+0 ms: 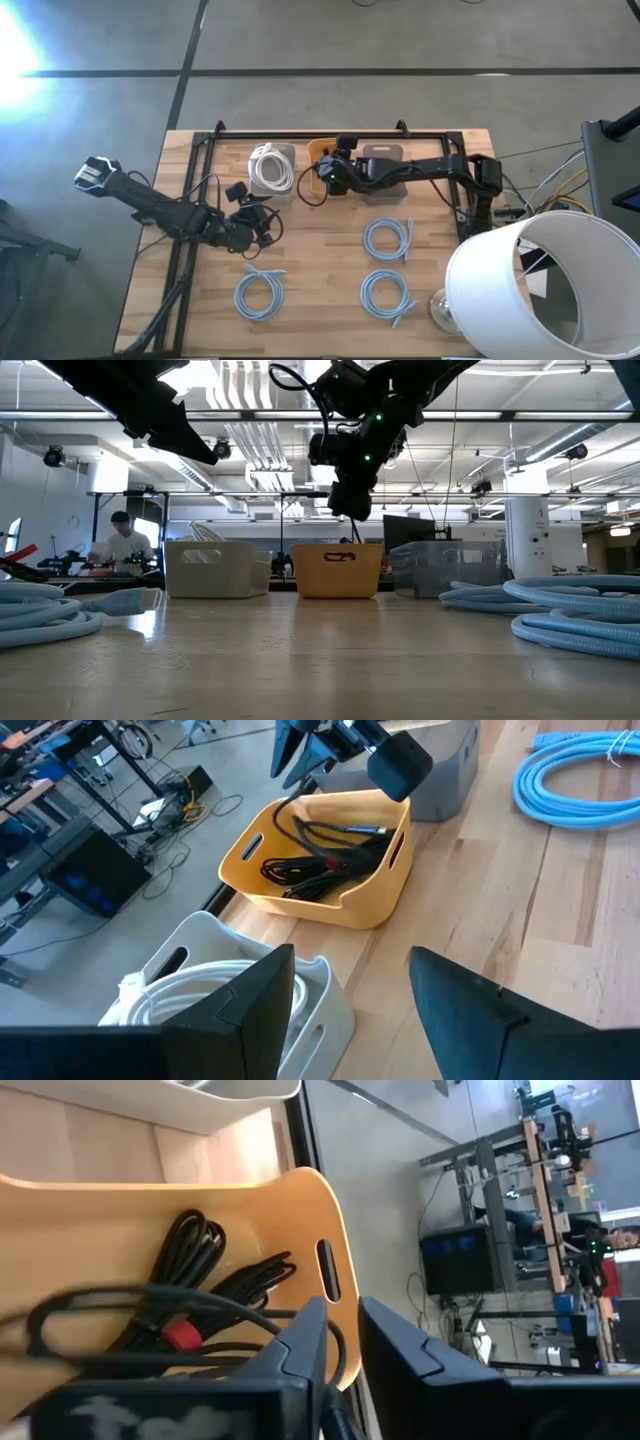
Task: Sort HDMI cables
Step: Put the black HDMI cable into the yellow bin, then put the top blue HDMI cable into the gray bin
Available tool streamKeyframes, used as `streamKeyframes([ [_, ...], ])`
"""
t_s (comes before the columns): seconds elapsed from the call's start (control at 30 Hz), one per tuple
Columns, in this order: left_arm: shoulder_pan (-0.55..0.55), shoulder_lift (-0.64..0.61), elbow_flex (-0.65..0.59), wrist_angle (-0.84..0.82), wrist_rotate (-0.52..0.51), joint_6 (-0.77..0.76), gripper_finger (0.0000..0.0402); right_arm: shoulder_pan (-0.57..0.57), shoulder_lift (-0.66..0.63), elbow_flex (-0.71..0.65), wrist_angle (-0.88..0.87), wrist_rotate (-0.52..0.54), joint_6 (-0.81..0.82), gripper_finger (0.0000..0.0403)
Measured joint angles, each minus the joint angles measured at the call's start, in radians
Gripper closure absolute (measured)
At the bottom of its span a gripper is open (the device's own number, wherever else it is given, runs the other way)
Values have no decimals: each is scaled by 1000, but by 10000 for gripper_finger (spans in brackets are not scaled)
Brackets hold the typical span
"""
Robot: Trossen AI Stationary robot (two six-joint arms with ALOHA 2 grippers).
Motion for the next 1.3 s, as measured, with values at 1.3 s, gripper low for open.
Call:
streamKeyframes([
  [1.3,0,0,0,-14,59,-17,197,379,-131,-48,-637,-550,1196,273],
])
